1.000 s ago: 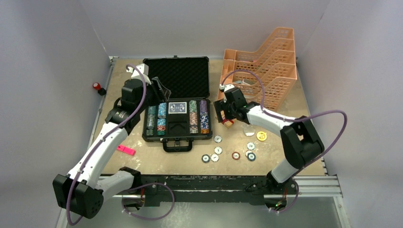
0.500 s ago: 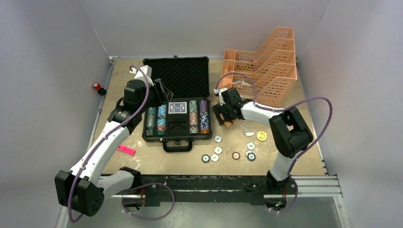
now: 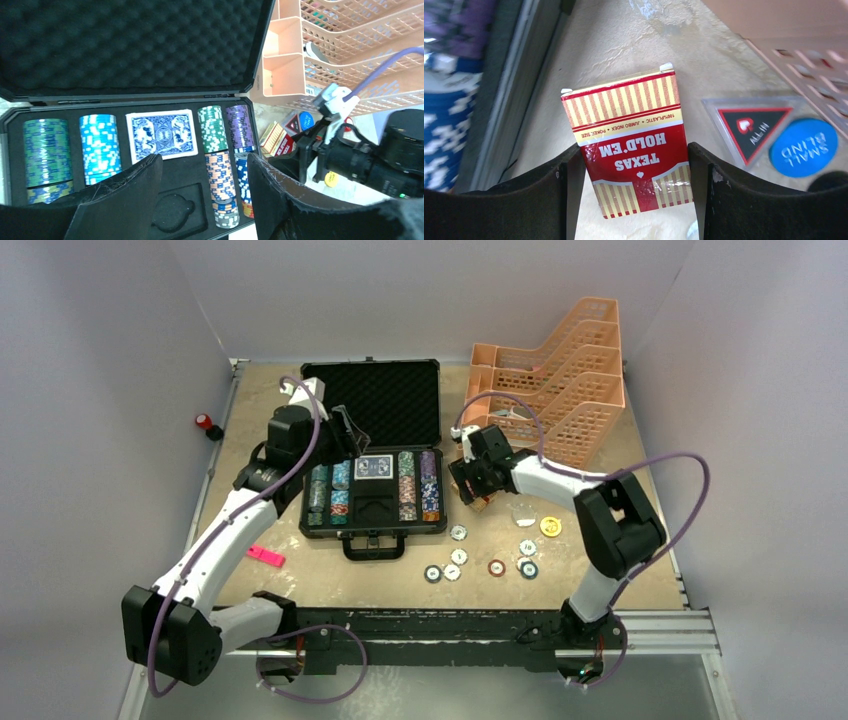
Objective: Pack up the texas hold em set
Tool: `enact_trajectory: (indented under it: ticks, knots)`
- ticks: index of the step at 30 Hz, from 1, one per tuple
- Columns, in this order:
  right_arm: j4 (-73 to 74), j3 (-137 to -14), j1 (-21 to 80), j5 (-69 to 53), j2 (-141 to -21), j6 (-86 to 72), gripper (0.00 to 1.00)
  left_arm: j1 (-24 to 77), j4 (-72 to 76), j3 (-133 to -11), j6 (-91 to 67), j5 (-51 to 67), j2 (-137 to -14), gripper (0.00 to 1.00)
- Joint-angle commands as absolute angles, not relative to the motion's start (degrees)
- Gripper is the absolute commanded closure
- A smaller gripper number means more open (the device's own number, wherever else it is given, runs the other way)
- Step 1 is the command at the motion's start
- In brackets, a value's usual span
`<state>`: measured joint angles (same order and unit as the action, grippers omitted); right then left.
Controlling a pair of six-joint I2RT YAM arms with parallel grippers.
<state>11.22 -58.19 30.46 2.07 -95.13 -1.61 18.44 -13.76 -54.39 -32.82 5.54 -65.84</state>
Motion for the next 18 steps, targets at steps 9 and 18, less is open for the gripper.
enact_trajectory:
  ticks: [9, 18]
  knots:
    - [-3.43, -56.29, 34.80, -15.51, -75.55, -0.04, 0.45, 19.97, 7.05, -50.73, -47.72, 30.66, -71.93, 0.37]
    - [-3.41, -60.54, 37.00, -19.34, -79.80, 3.42, 0.44, 21.02, 12.18, -48.56, -52.77, 31.91, -72.94, 0.36]
